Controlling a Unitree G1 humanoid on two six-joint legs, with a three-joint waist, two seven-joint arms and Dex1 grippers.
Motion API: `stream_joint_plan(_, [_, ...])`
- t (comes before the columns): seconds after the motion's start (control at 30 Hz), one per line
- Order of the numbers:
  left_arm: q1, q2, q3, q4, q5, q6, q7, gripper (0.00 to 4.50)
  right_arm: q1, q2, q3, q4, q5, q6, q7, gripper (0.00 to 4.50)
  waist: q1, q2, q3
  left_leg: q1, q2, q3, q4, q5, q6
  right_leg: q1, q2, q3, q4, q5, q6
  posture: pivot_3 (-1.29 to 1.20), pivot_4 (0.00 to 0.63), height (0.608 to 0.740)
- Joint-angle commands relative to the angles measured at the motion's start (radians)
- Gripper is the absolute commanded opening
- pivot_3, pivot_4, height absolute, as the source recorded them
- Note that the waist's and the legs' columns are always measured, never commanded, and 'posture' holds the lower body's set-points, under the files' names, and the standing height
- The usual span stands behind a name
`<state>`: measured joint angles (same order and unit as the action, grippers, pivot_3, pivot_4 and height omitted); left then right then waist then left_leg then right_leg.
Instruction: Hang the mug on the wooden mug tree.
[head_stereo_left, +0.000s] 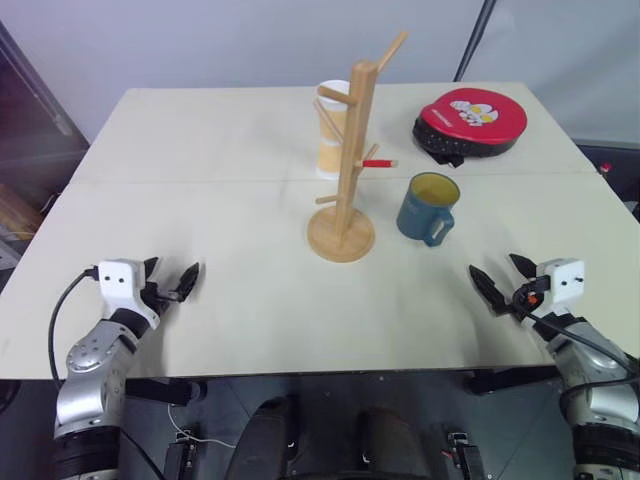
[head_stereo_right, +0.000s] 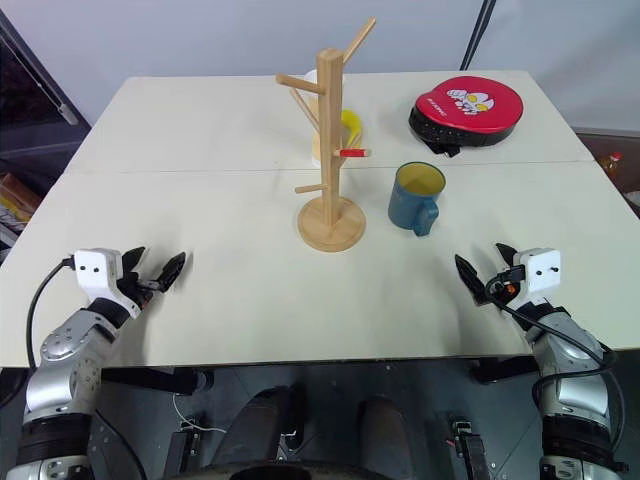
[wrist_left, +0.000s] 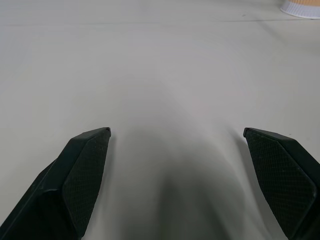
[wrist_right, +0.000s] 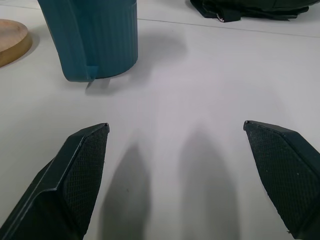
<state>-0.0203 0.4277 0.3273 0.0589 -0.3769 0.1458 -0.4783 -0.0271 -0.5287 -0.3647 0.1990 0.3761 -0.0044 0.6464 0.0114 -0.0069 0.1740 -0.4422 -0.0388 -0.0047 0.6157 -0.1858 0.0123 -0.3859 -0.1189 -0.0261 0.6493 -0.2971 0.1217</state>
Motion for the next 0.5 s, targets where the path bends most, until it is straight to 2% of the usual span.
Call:
stream_joint_plan(0.03, [-0.011,0.013,-0.002,-0.028,0.015,-0.005,0.003,4.5,0.005,0.001,-0.011,-0.039,0.01,-0.001,-0.004,4.48,0.0,0.0,0.0,0.0,0.0,0.0,0.0,0.0,0.0,0.0,0.0,0.0,0.0,0.0,0.0,0.0,0.15,0.74])
stream_joint_plan(0.27, [-0.033,0.006,-0.007,-0.032,0.012,0.002,-0.006,4.5,0.037,0.005,-0.017,-0.11,0.017,0.018,-0.023,4.48,0.0,0.0,0.0,0.0,0.0,0.0,0.0,0.0,0.0,0.0,0.0,0.0,0.0,0.0,0.0,0.0,0.15,0.74])
stream_joint_plan(0.5, [-0.019,0.006,-0.104,-0.161,-0.032,0.031,-0.127,4.5,0.09,0.041,0.025,-0.278,0.013,0.054,-0.051,4.48,0.0,0.0,0.0,0.0,0.0,0.0,0.0,0.0,0.0,0.0,0.0,0.0,0.0,0.0,0.0,0.0,0.15,0.74])
